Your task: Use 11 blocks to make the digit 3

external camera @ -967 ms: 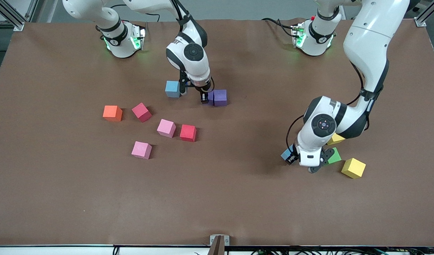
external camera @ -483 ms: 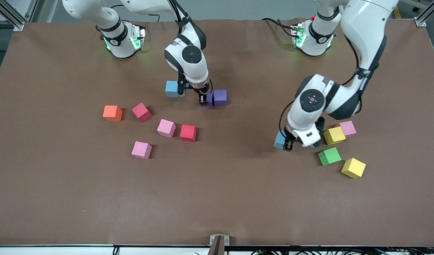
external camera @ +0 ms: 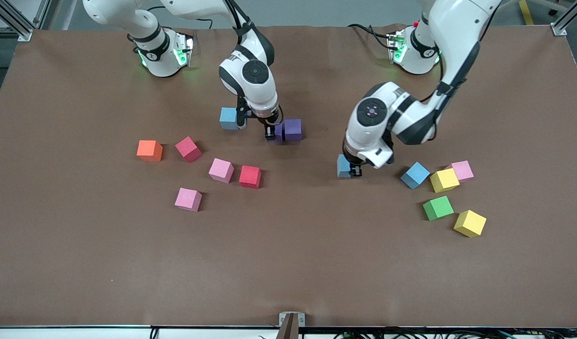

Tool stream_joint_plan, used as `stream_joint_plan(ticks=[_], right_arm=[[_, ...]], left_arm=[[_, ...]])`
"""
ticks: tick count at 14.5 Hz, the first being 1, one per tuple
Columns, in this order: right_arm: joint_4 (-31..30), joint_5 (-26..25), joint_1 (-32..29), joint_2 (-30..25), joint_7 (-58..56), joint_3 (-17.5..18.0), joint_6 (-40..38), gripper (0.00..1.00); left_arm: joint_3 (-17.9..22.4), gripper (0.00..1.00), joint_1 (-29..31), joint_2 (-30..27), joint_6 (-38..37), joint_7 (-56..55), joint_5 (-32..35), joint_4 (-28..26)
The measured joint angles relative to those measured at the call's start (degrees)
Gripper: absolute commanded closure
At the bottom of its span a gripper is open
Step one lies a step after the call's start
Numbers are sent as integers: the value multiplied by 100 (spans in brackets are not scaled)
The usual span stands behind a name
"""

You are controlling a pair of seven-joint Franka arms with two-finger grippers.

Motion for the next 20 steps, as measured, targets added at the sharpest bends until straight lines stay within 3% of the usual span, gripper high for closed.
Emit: stream_joint_plan(ticks=[7, 20], right_arm=[[48, -20, 4, 23, -3, -1, -52, 100], [145, -123, 47, 74, -30, -17, -98, 98]], left_arm=[[-17, 68, -843, 103, 169, -863, 0, -416], [-16, 66, -1515, 195, 556, -1483, -375, -562]])
